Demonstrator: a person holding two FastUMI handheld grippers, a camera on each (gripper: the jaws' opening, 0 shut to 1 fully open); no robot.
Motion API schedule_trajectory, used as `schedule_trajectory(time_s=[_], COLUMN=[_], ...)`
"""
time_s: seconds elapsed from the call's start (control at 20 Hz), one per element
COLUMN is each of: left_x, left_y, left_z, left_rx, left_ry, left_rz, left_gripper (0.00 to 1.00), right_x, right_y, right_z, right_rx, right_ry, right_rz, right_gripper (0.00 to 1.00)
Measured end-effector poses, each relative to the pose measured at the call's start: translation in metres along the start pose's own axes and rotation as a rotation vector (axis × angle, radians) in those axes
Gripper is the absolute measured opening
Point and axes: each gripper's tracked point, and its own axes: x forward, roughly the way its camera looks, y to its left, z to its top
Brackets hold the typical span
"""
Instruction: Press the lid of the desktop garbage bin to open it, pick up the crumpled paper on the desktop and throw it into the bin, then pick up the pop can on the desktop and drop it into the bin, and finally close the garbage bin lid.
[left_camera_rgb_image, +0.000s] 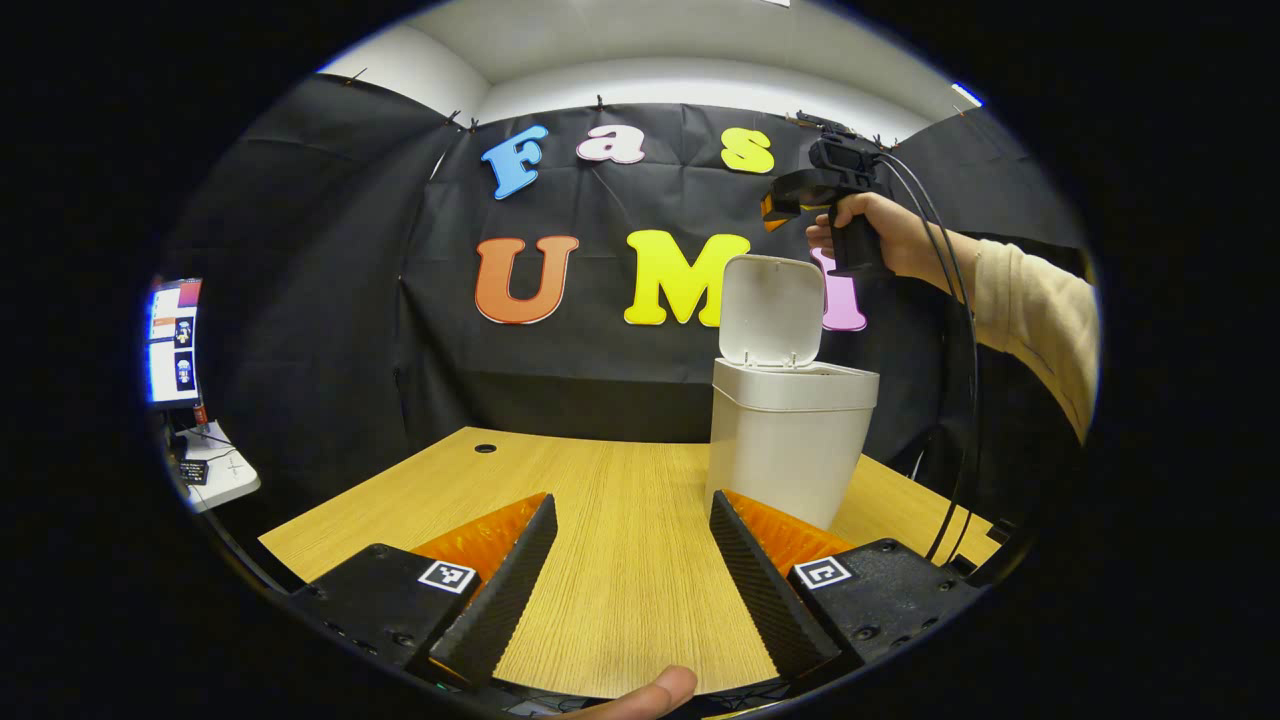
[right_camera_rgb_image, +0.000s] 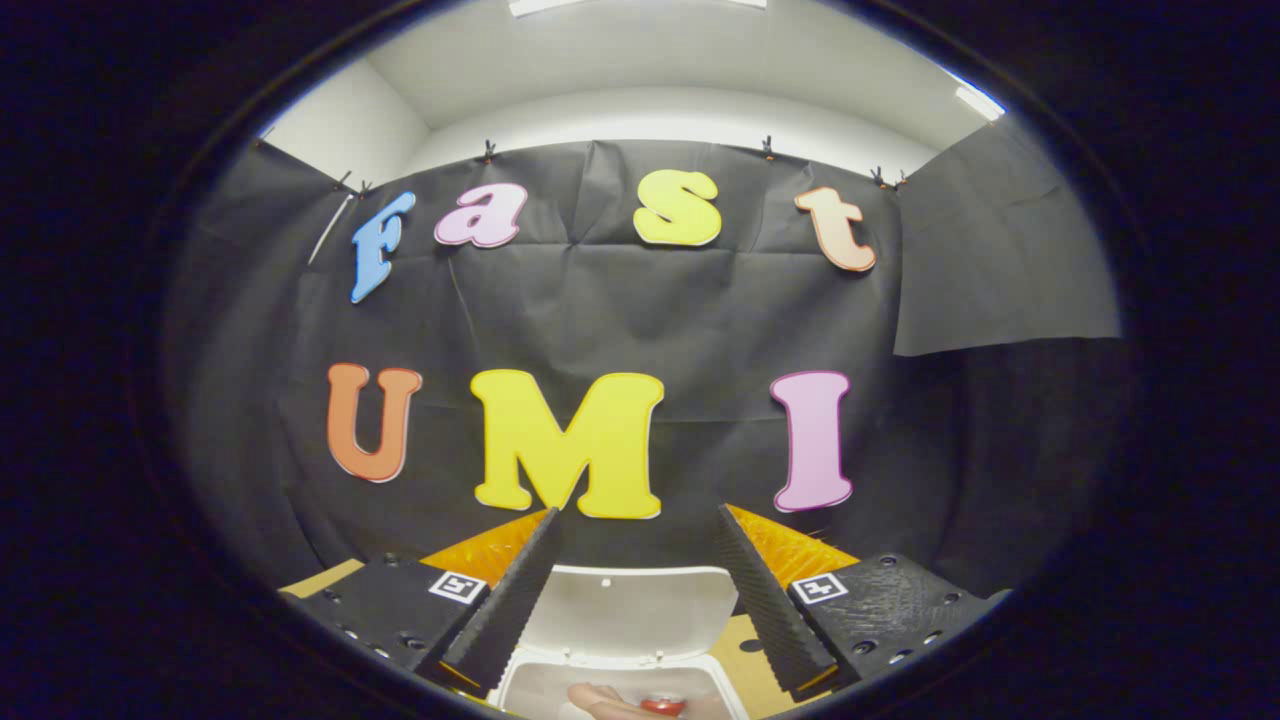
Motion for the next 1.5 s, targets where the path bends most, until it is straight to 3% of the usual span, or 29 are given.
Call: schedule_trajectory(time_s=[0.15,0.35,0.6,0.65,0.95,1.1,1.25,1.5], left_x=[0.006,0.015,0.022,0.023,0.034,0.041,0.045,0.045], left_y=[-0.001,0.003,-0.002,-0.005,-0.007,0.003,0.023,0.046], left_z=[-0.005,-0.016,-0.028,-0.027,-0.029,-0.032,-0.030,-0.031], left_rx=[-0.029,-0.024,-0.019,-0.015,-0.033,-0.064,-0.026,-0.037], left_ry=[0.016,0.048,0.080,0.076,0.059,0.063,0.037,0.024], left_rz=[-0.002,0.019,0.002,-0.005,-0.013,0.010,0.048,0.077], left_gripper=[0.99,1.00,0.99,0.99,0.99,0.99,0.99,0.99], right_x=[0.034,0.067,0.065,0.059,0.007,-0.024,-0.053,-0.079], right_y=[-0.005,0.001,0.010,0.008,0.007,0.011,0.022,0.007], right_z=[-0.005,-0.041,-0.065,-0.069,-0.092,-0.116,-0.147,-0.185], right_rx=[-0.046,-0.021,0.028,0.046,0.066,0.039,0.074,0.028], right_ry=[0.000,0.095,0.177,0.193,0.245,0.282,0.357,0.438], right_rz=[-0.038,-0.043,-0.007,-0.008,0.016,0.050,0.126,0.108], right_gripper=[0.94,0.95,0.95,0.92,0.93,0.93,0.92,0.93])
